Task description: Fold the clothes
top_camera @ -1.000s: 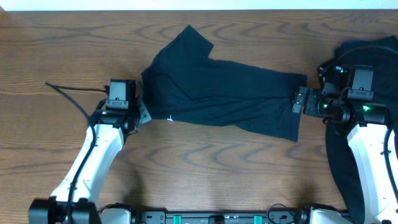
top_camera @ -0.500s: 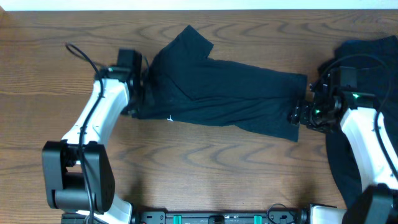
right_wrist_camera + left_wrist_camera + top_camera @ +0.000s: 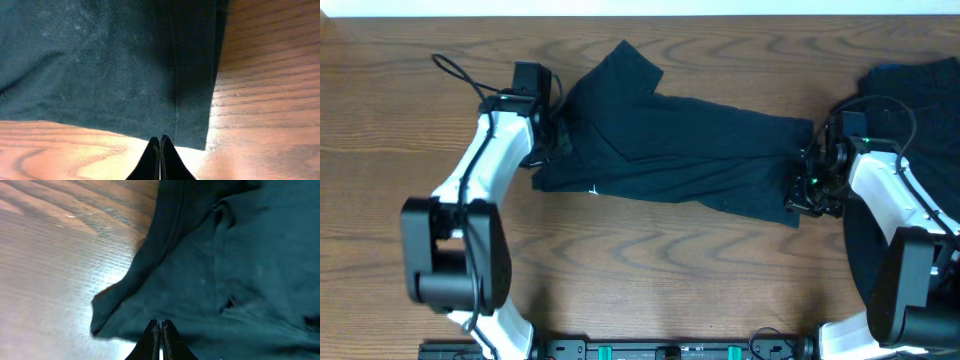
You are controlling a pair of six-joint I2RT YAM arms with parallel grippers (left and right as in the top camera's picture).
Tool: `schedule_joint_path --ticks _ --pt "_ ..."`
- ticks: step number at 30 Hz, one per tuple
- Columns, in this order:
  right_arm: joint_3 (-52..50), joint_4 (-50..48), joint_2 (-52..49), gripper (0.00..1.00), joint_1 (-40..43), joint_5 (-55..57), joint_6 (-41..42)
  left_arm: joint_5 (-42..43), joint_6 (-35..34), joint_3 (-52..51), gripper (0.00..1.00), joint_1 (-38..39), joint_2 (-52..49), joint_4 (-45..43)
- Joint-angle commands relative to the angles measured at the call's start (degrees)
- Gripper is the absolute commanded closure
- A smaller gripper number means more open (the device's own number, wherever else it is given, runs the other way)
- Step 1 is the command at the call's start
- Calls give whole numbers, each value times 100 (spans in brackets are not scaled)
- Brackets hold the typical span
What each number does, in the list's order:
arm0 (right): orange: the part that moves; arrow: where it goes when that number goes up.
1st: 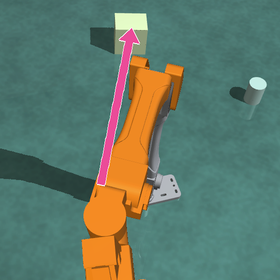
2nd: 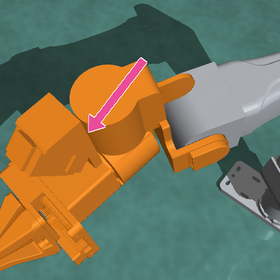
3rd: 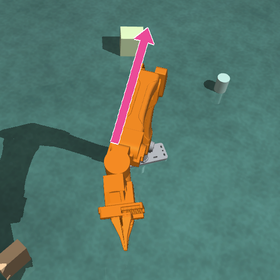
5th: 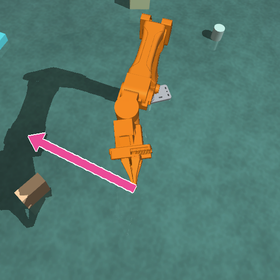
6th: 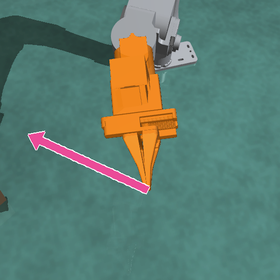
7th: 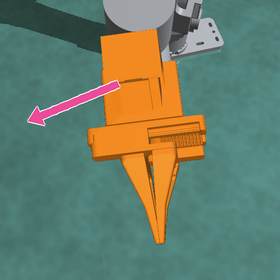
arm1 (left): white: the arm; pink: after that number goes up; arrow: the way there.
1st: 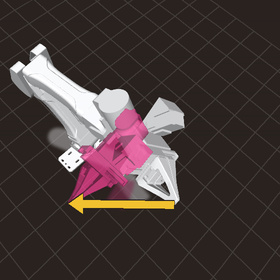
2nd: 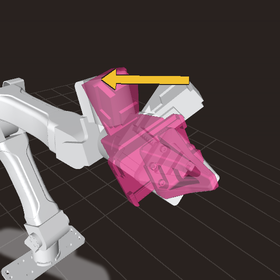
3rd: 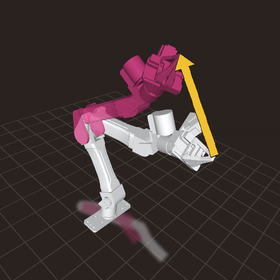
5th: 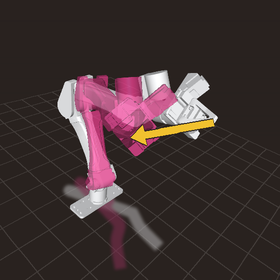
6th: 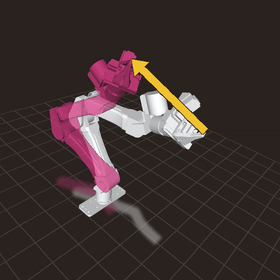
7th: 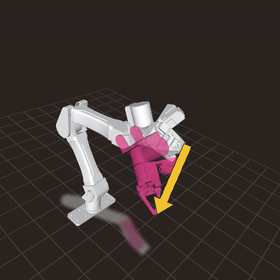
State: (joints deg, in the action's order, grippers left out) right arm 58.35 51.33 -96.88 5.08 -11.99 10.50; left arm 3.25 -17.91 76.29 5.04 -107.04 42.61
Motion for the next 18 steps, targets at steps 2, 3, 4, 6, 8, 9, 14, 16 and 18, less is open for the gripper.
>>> schedule_joint_path --ticks 2,3,4,6,8,9,14,16,18 --pt "-138 -227 -26 99 -214 -151 -37 -136 94 -11 94 -15 -369 -72" --pt "-168 -321 -26 99 -269 -302 -151 -197 94 -9 94 -15 -442 -72" --pt "-199 -411 -26 99 -328 -466 -245 -275 94 -9 94 -15 -511 -68" --pt "-275 -640 -26 99 -468 -688 -284 -404 96 -9 94 -15 -629 -68" --pt "-396 -922 -26 99 -627 -688 -282 -437 94 -11 94 -15 -745 -70" --pt "-483 -1102 -33 99 -721 -688 -280 -437 94 -11 94 -22 -800 -66" --pt "-898 -1786 -59 99 -1040 -247 76 -439 96 -42 94 -37 -903 66" --pt "-931 -1766 -59 99 -1045 103 240 -437 94 -44 94 -44 -903 208" --pt "-931 -1683 -59 99 -1027 326 323 -439 94 -44 94 -61 -903 420"
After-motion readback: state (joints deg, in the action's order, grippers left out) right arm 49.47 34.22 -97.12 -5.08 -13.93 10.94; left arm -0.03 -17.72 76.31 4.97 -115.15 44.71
